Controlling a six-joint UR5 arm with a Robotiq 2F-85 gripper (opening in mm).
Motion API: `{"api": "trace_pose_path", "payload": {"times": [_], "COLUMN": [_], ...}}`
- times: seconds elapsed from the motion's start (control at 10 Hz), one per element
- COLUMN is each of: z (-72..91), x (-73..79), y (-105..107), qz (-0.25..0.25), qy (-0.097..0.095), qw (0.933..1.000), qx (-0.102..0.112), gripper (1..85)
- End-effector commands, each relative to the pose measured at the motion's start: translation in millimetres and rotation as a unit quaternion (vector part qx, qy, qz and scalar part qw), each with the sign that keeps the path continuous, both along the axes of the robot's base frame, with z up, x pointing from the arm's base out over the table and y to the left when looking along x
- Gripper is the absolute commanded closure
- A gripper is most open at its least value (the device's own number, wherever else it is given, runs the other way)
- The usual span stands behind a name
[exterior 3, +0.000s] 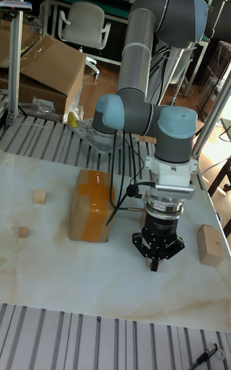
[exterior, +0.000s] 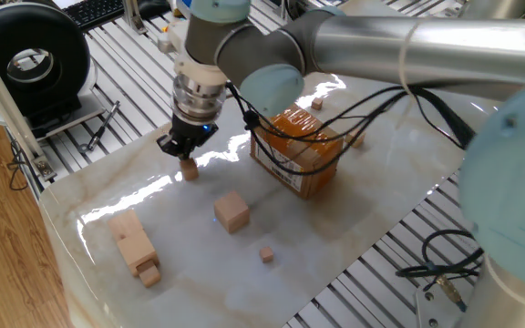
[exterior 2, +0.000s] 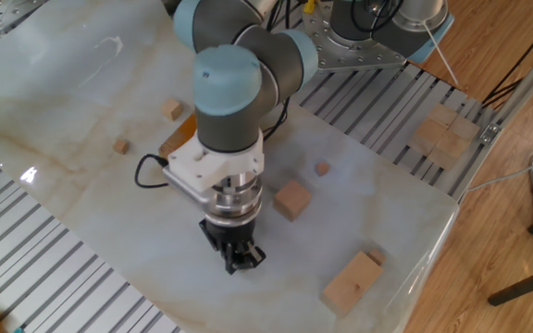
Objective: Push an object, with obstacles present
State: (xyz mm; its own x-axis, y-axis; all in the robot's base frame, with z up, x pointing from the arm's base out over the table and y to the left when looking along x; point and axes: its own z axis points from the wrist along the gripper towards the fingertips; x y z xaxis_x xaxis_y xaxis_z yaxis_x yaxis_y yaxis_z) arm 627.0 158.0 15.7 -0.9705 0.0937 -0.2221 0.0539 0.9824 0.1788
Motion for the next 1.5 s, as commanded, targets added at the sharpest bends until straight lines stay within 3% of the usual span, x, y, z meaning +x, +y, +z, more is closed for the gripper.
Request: {"api": "trace_pose_path", "payload": {"times": [0.0, 0.4, 0.7, 0.9, 1.4], "z": [4.1, 20.5, 12.3, 6.1, 3.1], "x": [-6.2, 20.6, 38.8, 37.5, 5.8], "y": [-3, -5, 0, 2, 18], "qz": [-0.003, 0.008, 0.010, 0.007, -0.008], "qy": [-0.001, 0.005, -0.006, -0.004, 0.003], "qw": [1.0000, 0.9999, 0.9998, 0.9999, 0.9999], "qx": [0.005, 0.012, 0.016, 0.014, 0.006], "gripper": [84.3, 84.3, 84.3, 84.3, 84.3]}}
